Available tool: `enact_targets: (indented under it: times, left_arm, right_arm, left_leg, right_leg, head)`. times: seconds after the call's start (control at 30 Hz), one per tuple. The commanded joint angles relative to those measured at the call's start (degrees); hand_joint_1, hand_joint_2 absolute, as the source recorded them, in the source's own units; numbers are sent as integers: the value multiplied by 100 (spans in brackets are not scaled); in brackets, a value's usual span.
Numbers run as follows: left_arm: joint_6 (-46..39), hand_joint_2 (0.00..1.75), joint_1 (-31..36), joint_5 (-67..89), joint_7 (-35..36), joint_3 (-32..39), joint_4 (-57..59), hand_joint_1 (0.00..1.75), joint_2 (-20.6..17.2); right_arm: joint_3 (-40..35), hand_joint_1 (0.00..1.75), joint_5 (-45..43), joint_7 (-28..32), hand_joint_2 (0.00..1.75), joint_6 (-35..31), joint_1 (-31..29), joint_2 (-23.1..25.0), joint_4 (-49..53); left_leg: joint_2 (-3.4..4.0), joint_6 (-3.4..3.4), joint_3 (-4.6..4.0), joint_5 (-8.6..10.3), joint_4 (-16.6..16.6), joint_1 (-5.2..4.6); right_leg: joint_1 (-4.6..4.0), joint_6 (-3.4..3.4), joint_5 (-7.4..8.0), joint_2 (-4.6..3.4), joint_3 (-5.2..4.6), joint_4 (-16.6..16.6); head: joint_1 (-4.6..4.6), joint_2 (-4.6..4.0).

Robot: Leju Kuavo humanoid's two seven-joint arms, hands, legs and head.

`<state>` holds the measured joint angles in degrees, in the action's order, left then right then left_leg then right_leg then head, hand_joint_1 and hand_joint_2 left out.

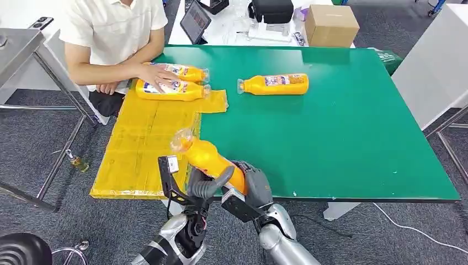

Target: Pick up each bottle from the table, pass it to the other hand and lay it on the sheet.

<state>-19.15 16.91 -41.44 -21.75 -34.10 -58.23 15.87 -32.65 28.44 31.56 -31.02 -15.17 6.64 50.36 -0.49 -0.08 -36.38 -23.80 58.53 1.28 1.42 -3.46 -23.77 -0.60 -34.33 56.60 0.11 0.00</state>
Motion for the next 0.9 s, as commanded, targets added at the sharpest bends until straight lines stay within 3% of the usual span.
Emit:
enact_targets:
  times: [0.03,0.1,0.13,0.17,0.47,0.5,0.73,0.9]
  left_arm:
    - [80,175,281,-45,-34,-21,272,173,-38]
    - [153,175,244,-76,-29,4,200,175,-54]
    - [205,175,214,-106,-29,30,150,175,-63]
    - [250,175,177,-99,-60,50,75,175,-82]
    - [291,175,137,-95,-98,134,-21,175,-107]
    - [292,175,137,-95,-111,152,-34,175,-112]
    - [138,175,202,158,-316,497,-173,175,-310]
    - [317,175,66,194,-217,722,-375,175,-364]
  right_arm:
    - [-463,157,-154,189,175,114,-70,-199,-105]
    - [-482,138,-196,245,175,141,-48,-224,-75]
    - [-467,54,-233,230,175,167,-32,-231,-53]
    - [-440,5,-257,197,175,159,-8,-237,-41]
    - [-429,0,-259,176,175,154,20,-226,-79]
    - [-418,0,-264,179,0,138,32,-226,-77]
    - [-415,0,52,442,0,-587,290,-282,-97]
    - [-165,0,-41,441,0,-672,451,-344,-41]
  left_leg:
    - [1,9,23,-6,-3,1]
    - [3,12,35,-10,-5,2]
    - [-1,7,16,-4,-3,1]
    - [1,12,34,-11,-5,2]
    - [8,8,18,-7,-3,-1]
    - [8,10,26,-9,-4,1]
    - [3,5,18,-4,-7,0]
    - [5,8,29,-8,-9,0]
  right_leg:
    - [-6,16,-6,9,26,-6]
    - [-9,23,-9,11,38,-9]
    - [-5,12,-4,8,19,-6]
    - [-8,22,-10,11,38,-9]
    - [-3,13,-4,-1,17,-5]
    - [-6,18,-6,1,25,-6]
    - [-4,13,-4,4,19,-6]
    - [-5,18,-8,5,29,-8]
  head:
    - [0,0]
    - [0,0]
    - [0,0]
    - [2,0]
    - [-2,0]
    - [2,0]
    - [0,0]
    - [0,0]
